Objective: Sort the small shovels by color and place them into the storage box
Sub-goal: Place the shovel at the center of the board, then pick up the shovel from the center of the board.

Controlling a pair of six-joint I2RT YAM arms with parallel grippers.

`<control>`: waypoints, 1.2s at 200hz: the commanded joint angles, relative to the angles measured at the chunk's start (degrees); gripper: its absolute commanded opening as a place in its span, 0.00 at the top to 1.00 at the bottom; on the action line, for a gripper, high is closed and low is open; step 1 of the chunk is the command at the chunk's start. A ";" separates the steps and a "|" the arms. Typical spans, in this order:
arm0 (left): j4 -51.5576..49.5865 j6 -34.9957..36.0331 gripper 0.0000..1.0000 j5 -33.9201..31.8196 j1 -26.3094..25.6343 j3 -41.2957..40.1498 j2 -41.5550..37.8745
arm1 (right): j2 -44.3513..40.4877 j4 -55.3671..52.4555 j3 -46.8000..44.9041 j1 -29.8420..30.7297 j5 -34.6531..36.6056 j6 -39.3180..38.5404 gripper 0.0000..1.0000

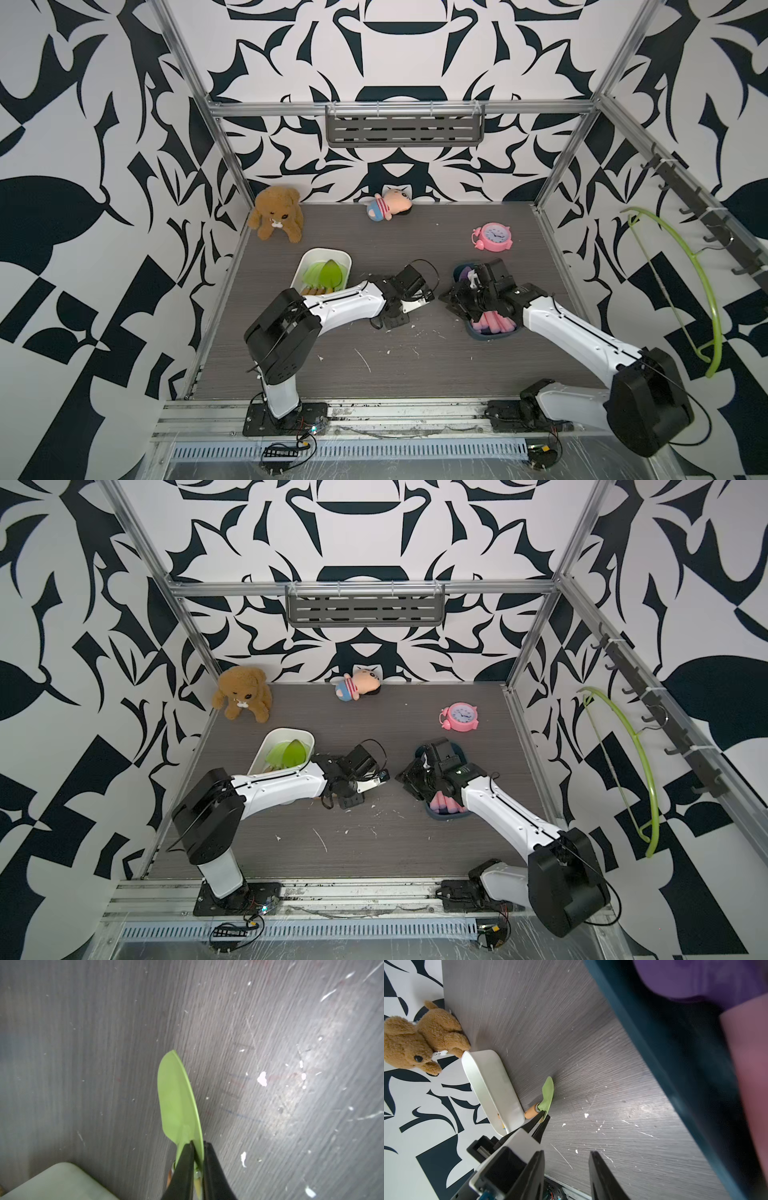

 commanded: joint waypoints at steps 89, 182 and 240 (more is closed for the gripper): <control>-6.57 -1.41 0.58 13.36 2.66 1.00 -3.11 | -1.79 0.54 -1.57 -0.98 0.88 -2.11 0.60; -13.51 0.70 0.45 16.69 11.93 1.89 -0.36 | -1.70 0.93 -1.33 -0.98 0.29 -3.65 0.60; -11.25 0.61 0.55 9.57 11.96 3.03 6.08 | -3.56 0.54 -2.05 -0.98 0.42 -3.93 0.60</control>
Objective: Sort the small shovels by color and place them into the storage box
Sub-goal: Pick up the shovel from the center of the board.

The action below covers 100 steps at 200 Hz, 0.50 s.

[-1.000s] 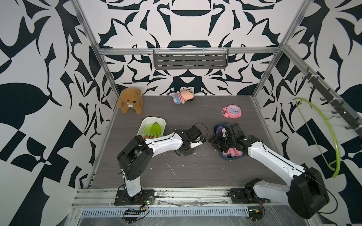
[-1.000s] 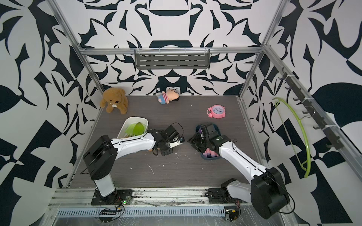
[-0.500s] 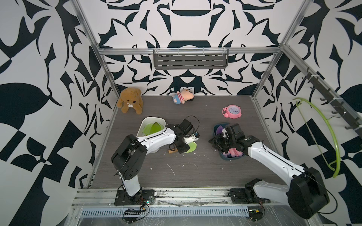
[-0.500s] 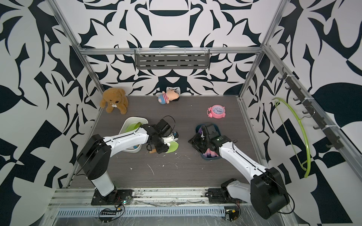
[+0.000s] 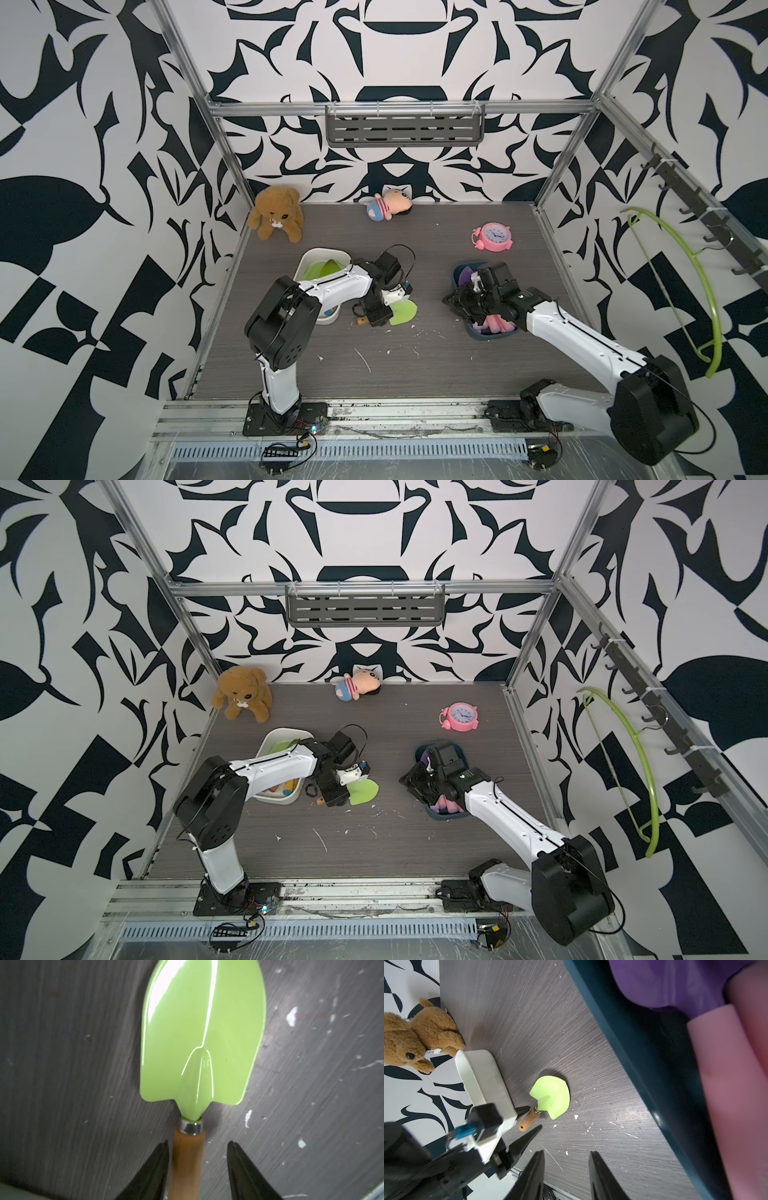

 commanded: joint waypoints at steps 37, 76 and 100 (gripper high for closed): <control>-0.35 -0.38 0.96 -3.15 0.12 1.59 2.48 | -2.62 -0.05 -0.51 -0.34 0.44 -1.62 0.60; -1.96 -2.20 1.00 -1.12 1.68 1.15 -3.17 | -2.53 -0.45 -0.43 -0.33 1.48 -1.83 0.60; -3.43 -5.45 1.00 3.94 7.04 2.78 -8.82 | -1.71 -0.40 -0.05 -0.34 1.94 -1.90 0.60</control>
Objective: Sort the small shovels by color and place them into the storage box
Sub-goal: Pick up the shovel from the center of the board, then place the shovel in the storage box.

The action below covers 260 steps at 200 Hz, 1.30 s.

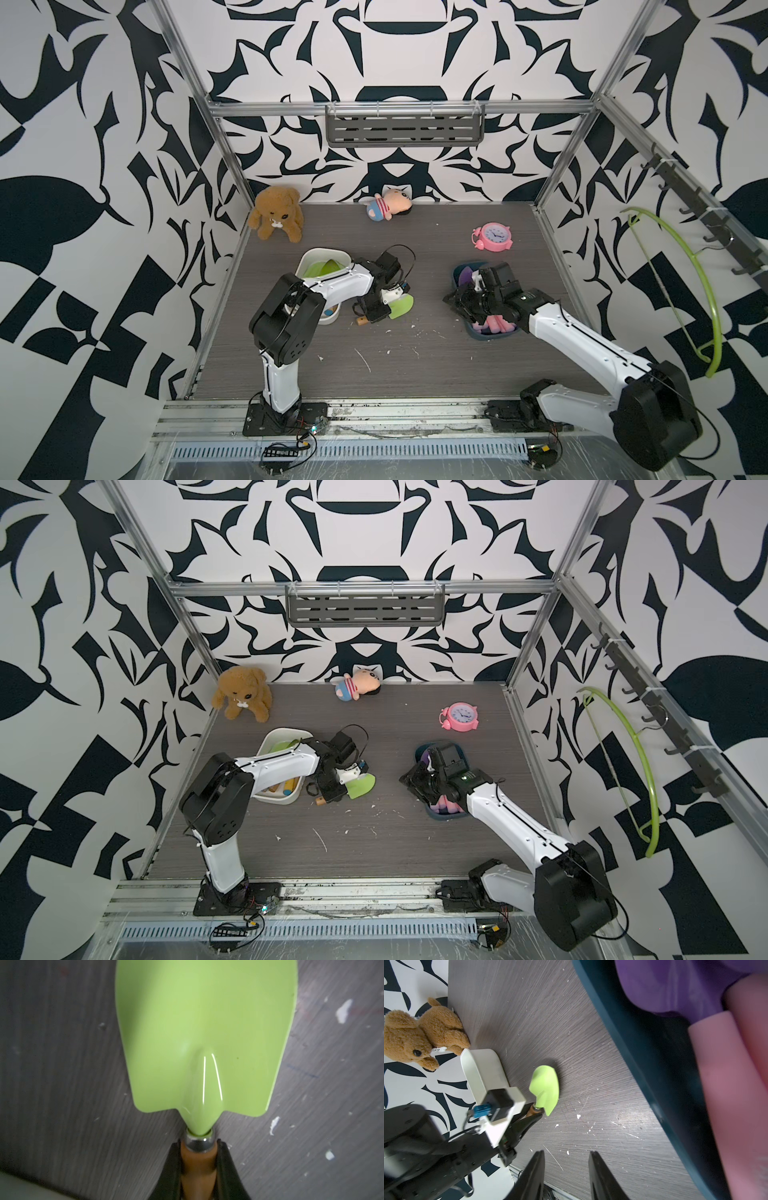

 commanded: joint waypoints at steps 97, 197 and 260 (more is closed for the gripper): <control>0.63 -22.96 0.99 16.61 34.25 -2.60 -9.97 | 4.65 2.03 2.43 -0.34 0.03 -1.31 0.60; 1.61 -24.04 0.81 12.07 34.26 -4.46 -6.48 | 4.56 1.07 2.83 -0.37 1.00 -1.98 0.60; 2.11 -24.30 0.61 10.48 34.26 -6.12 -7.22 | 5.77 -0.38 4.64 -0.32 1.23 -3.56 0.60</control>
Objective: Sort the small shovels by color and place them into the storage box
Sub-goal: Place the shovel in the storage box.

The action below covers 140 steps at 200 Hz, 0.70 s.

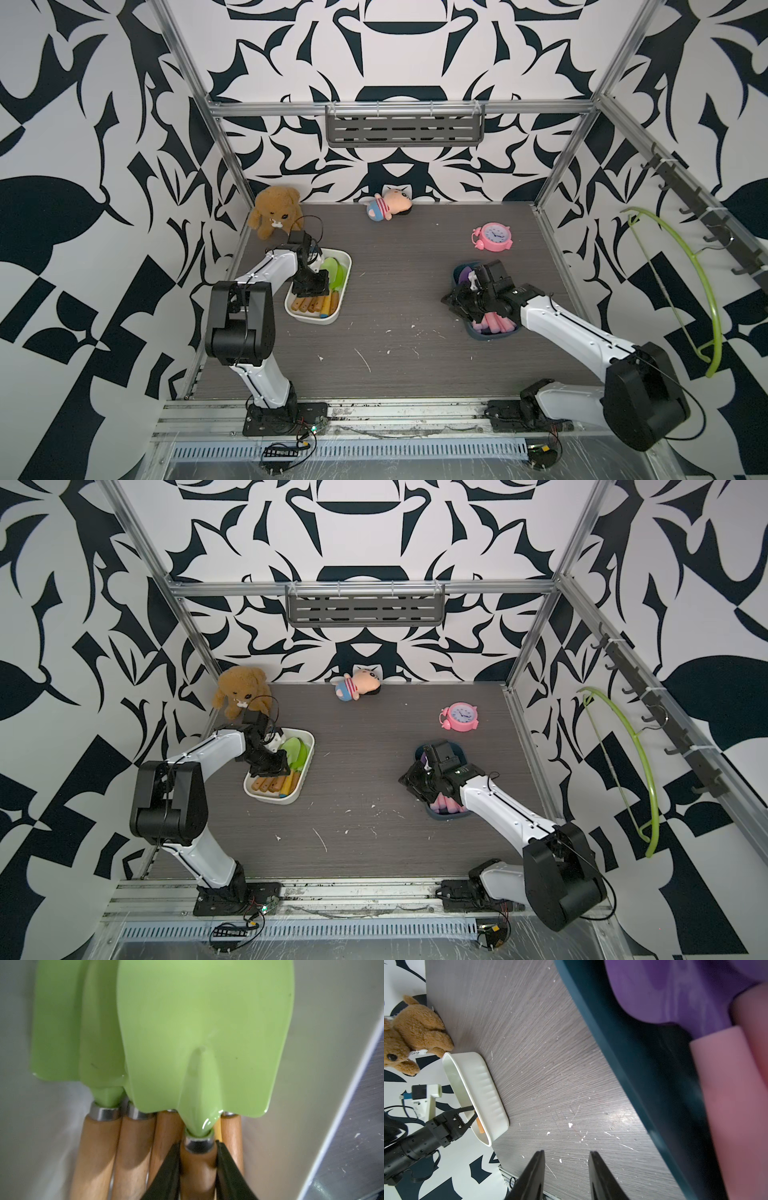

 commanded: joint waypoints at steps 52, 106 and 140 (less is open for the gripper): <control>0.84 -0.24 0.49 0.55 0.36 -1.33 -6.36 | 2.74 -9.83 11.02 -1.02 5.44 -11.14 0.58; 3.68 -3.69 0.17 6.53 11.58 0.20 -9.36 | 9.40 -17.30 21.28 -15.35 5.21 -25.60 0.48; 4.07 -6.38 0.02 9.68 17.85 3.63 -4.01 | 15.01 -19.95 26.63 -27.31 5.64 -32.76 0.39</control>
